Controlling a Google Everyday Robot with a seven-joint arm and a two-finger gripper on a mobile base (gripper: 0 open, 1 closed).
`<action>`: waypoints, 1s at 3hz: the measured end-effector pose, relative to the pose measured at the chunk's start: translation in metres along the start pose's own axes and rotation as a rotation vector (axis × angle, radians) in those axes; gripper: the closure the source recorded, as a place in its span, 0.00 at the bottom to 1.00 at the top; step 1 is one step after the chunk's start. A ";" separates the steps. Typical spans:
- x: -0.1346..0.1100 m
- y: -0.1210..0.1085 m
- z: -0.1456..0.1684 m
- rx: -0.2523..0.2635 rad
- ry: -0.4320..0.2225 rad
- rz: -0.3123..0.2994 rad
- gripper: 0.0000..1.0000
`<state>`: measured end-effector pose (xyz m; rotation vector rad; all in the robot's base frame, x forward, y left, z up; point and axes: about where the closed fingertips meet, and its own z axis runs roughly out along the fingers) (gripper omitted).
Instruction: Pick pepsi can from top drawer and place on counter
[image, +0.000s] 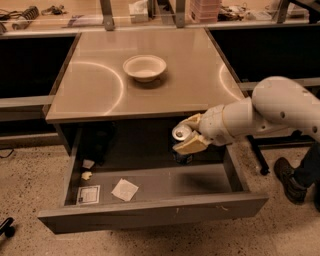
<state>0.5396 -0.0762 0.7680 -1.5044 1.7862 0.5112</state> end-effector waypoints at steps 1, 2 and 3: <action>-0.057 -0.030 -0.049 0.049 0.013 -0.053 1.00; -0.057 -0.030 -0.049 0.048 0.013 -0.052 1.00; -0.065 -0.038 -0.053 0.062 -0.020 -0.035 1.00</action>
Offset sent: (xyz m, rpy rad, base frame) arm 0.0096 -0.0029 0.0548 -0.0313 -0.0363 -0.0010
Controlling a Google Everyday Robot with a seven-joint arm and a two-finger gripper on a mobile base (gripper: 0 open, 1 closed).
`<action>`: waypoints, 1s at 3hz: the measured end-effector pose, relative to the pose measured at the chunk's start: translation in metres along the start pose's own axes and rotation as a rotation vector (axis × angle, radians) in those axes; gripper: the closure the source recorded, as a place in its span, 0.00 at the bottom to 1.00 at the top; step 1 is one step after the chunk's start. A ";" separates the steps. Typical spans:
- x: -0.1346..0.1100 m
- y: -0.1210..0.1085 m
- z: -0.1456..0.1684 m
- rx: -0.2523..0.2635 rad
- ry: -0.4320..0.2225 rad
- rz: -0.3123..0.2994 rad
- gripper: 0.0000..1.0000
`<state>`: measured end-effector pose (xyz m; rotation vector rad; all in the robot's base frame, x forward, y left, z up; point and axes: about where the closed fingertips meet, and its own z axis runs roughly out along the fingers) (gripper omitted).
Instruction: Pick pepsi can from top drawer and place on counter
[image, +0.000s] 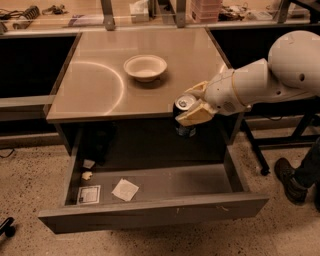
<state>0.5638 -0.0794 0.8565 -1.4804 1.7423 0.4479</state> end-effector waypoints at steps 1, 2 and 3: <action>-0.022 -0.023 -0.012 0.004 -0.020 0.014 1.00; -0.040 -0.055 -0.027 0.023 -0.023 0.014 1.00; -0.043 -0.086 -0.031 0.045 -0.023 0.007 1.00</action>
Offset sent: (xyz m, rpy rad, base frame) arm 0.0763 -0.0214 0.1000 0.0280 -0.0336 -0.0490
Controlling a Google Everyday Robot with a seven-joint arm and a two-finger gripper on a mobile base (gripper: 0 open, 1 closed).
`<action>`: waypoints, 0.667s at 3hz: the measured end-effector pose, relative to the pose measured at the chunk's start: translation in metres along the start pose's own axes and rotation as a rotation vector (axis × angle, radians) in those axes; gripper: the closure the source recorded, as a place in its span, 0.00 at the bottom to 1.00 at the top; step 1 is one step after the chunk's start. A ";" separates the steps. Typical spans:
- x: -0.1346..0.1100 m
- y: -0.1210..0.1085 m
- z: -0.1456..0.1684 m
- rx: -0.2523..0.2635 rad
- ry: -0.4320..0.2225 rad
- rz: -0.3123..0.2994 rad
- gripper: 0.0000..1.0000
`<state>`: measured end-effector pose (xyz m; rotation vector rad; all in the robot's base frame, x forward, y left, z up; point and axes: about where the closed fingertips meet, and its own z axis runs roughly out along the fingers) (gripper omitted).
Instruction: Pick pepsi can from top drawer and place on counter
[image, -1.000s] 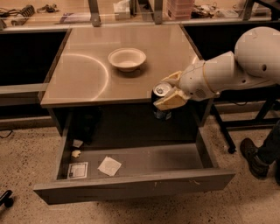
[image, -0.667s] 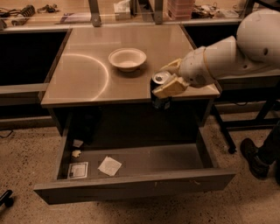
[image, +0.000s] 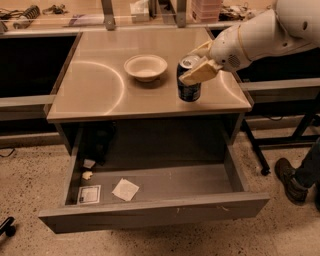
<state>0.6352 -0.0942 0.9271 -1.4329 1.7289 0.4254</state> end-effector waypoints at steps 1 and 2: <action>0.007 -0.022 0.012 0.008 -0.020 0.013 1.00; 0.015 -0.038 0.024 0.004 -0.042 0.036 1.00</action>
Offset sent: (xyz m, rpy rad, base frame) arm 0.0691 -0.0100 -0.0249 0.0875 0.0199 -0.0322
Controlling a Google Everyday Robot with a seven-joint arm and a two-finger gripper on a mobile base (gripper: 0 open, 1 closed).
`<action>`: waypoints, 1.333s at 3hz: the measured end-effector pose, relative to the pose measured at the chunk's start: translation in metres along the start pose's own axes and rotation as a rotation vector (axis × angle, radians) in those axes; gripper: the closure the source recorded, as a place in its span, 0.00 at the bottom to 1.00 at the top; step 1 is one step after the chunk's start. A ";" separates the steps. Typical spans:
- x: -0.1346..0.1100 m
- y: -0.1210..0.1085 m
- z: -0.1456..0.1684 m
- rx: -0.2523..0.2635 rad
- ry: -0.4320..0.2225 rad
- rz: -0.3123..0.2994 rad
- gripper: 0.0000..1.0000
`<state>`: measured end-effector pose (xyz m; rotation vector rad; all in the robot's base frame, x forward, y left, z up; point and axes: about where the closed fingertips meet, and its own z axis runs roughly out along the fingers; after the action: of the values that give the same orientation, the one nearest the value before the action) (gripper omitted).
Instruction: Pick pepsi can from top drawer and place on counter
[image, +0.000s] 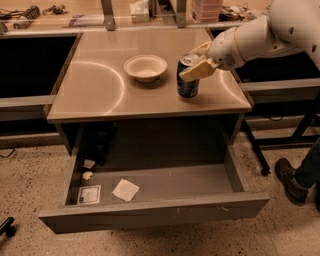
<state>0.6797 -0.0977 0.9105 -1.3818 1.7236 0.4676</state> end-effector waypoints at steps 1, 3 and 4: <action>0.004 -0.011 0.011 -0.007 -0.016 0.022 1.00; 0.008 -0.015 0.018 -0.018 -0.020 0.041 0.81; 0.008 -0.015 0.018 -0.018 -0.020 0.041 0.58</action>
Offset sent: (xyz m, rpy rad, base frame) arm 0.0291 -0.0016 -0.0164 0.0466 0.0519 -0.0158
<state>0.7004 -0.0945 0.8972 -1.3529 1.7380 0.5192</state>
